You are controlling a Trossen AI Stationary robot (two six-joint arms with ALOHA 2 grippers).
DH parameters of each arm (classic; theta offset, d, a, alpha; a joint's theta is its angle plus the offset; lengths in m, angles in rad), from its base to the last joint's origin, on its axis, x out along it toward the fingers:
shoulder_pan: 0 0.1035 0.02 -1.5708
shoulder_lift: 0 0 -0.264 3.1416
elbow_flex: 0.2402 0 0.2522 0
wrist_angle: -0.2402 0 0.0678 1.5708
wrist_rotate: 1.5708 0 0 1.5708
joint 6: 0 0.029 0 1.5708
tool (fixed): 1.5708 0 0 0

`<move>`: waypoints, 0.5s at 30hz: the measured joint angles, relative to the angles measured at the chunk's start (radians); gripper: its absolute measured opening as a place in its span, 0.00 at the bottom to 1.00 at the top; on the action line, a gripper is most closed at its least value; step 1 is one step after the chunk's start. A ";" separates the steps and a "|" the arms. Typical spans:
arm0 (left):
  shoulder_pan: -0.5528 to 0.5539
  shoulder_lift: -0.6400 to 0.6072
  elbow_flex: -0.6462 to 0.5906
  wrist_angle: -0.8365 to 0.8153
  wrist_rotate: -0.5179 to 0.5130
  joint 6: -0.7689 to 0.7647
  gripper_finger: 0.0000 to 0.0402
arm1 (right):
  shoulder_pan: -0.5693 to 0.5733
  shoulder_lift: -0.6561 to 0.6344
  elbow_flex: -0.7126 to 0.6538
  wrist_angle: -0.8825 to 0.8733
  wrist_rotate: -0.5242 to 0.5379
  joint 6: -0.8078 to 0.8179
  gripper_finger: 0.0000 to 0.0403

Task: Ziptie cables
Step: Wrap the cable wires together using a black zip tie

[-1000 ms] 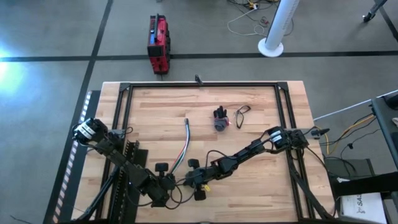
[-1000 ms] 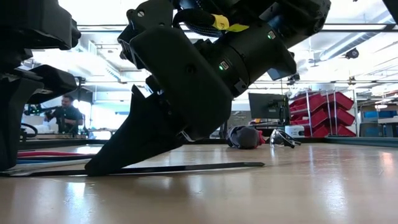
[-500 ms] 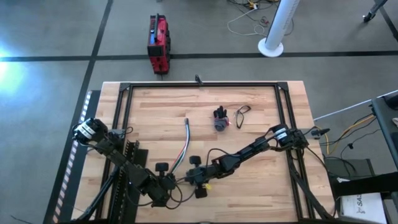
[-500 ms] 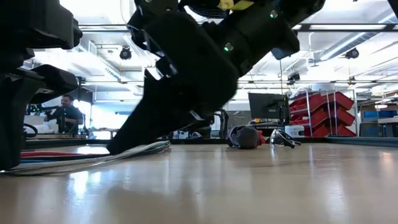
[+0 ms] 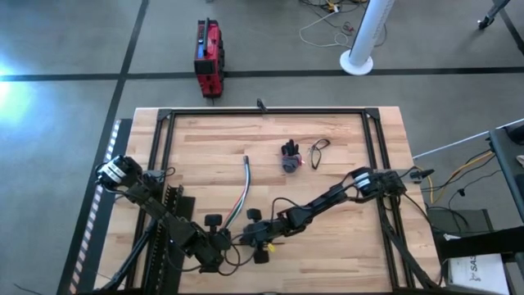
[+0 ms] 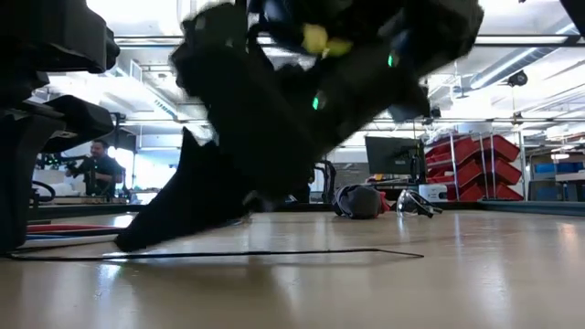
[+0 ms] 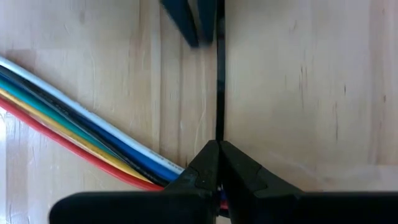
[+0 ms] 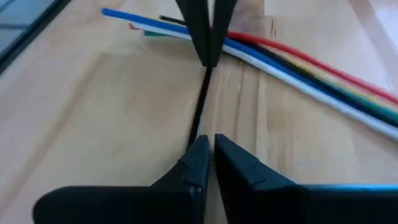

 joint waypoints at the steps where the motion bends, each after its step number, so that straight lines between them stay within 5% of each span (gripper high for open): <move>1: 0.000 0.000 0.000 0.002 0.000 0.000 0.00 | -0.001 0.012 -0.001 0.020 0.004 0.013 0.03; 15: 0.005 0.000 0.000 0.006 -0.002 0.008 0.00 | 0.004 0.014 -0.001 0.041 0.017 -0.061 0.00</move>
